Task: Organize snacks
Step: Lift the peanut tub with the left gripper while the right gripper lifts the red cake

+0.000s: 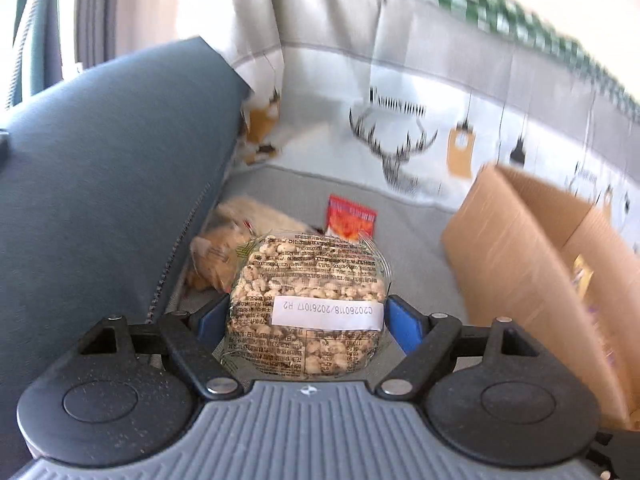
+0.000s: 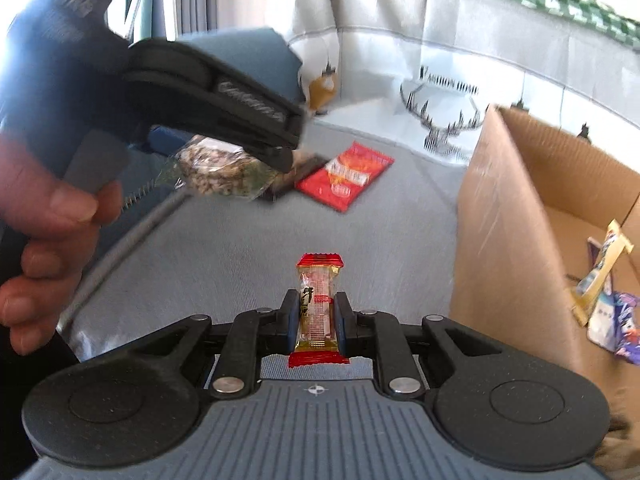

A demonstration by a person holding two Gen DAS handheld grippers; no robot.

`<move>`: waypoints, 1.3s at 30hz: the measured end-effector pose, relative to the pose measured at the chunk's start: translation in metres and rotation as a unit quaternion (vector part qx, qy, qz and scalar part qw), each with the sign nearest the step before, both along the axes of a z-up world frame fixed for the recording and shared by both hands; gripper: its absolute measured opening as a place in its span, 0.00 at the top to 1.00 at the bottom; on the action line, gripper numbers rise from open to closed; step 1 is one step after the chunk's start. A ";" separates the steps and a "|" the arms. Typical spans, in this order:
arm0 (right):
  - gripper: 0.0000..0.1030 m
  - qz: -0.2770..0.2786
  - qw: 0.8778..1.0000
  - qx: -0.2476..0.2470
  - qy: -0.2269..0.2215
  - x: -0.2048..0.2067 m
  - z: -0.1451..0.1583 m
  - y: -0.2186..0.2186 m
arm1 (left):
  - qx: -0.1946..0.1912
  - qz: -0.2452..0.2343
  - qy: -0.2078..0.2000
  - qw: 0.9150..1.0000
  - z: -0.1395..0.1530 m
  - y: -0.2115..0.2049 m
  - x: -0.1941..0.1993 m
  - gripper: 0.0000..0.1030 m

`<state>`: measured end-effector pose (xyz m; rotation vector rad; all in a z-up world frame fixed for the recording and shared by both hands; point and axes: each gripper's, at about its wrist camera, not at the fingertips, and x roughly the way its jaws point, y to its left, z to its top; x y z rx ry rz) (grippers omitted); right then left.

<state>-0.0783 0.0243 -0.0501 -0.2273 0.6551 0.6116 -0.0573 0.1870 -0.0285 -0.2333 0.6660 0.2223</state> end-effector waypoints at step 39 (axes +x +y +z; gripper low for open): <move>0.82 -0.184 0.958 0.183 -0.122 0.022 0.088 -0.188 | 0.019 -0.029 -0.061 0.998 0.013 -0.026 -0.008 0.17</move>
